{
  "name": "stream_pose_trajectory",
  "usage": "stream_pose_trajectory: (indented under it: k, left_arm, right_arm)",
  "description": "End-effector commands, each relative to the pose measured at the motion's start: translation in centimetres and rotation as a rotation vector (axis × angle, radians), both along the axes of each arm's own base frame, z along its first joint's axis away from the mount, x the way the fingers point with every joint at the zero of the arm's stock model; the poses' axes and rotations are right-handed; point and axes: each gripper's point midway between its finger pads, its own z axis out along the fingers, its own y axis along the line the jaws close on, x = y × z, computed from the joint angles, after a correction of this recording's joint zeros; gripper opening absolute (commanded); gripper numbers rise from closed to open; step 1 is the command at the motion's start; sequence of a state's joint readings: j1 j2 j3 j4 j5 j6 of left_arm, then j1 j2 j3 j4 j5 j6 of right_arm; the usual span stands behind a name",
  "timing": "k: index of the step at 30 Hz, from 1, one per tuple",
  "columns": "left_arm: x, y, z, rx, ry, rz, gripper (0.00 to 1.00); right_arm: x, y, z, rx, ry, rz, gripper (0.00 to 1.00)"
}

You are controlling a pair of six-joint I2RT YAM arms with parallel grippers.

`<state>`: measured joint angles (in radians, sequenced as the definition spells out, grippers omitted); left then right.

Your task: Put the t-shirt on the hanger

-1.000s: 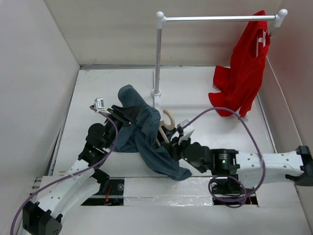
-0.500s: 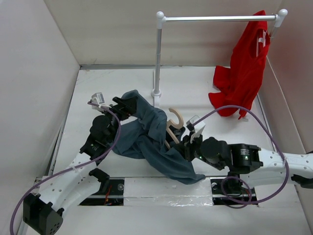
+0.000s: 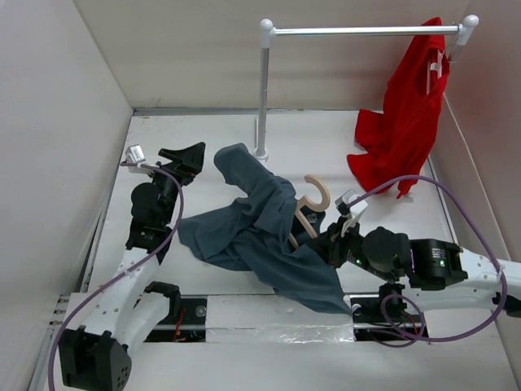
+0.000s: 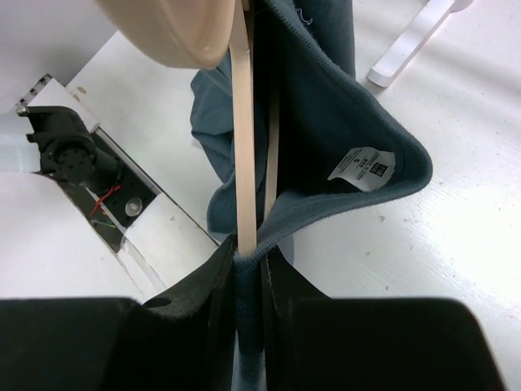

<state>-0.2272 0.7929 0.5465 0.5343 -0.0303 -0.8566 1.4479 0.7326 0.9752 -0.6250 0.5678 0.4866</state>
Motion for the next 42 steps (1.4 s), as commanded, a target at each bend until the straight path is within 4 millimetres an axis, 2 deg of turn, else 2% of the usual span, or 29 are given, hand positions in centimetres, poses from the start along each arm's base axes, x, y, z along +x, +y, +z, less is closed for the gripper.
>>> stream_pose_trajectory:
  k: [1,2,3,8,10,14,15,18,21,23,27,30,35,42]
  left_arm:
    - [-1.0,-2.7,2.3,-0.086,-0.1,-0.248,0.82]
    - [-1.3,-3.8,1.3,-0.093,-0.081,-0.327,0.82]
    - [-1.8,-4.5,1.8,-0.121,-0.102,-0.385,0.81]
    - [-2.3,-5.8,1.6,-0.149,-0.094,-0.481,0.79]
    - [-2.6,-5.9,1.9,-0.154,-0.104,-0.493,0.75]
    - [-3.5,-5.8,2.4,-0.153,-0.128,-0.497,0.6]
    - [-3.5,-5.6,2.3,-0.153,-0.129,-0.486,0.51]
    - [-3.3,-5.6,2.6,-0.152,-0.138,-0.483,0.37]
    - [-3.0,-5.8,2.6,-0.145,-0.141,-0.492,0.3]
    - [-2.4,-5.6,2.6,-0.148,-0.146,-0.475,0.3]
    - [-1.1,-5.1,1.2,-0.102,-0.085,-0.414,0.48]
    - [-0.9,-4.8,0.8,-0.099,-0.081,-0.393,0.54]
    - [-0.5,-5.0,0.7,-0.104,-0.096,-0.408,0.55]
    - [-0.6,-5.9,2.6,-0.122,-0.187,-0.478,0.54]
  right_arm:
    - [-0.1,0.0,3.2,0.108,-0.017,0.005,0.0]
    - [-0.1,0.0,3.2,0.105,-0.018,0.004,0.0]
    - [0.0,-0.1,3.2,0.103,-0.021,-0.002,0.0]
    - [0.3,0.2,3.3,0.105,-0.033,-0.004,0.0]
    - [0.4,0.3,3.3,0.108,-0.031,-0.005,0.0]
    - [1.3,0.0,3.3,0.115,-0.037,-0.029,0.0]
    - [1.1,0.2,3.1,0.113,-0.037,-0.016,0.0]
    - [1.4,0.4,3.0,0.119,-0.032,-0.012,0.0]
    - [1.5,0.7,2.9,0.115,-0.031,-0.005,0.0]
    - [1.3,0.7,3.0,0.124,-0.028,-0.002,0.0]
    - [1.2,0.1,3.5,0.152,-0.031,-0.002,0.0]
    - [1.1,-0.2,3.6,0.167,-0.03,-0.001,0.0]
    - [0.9,0.2,3.8,0.165,-0.035,0.018,0.0]
    - [0.8,0.7,3.2,0.159,-0.027,0.026,0.0]
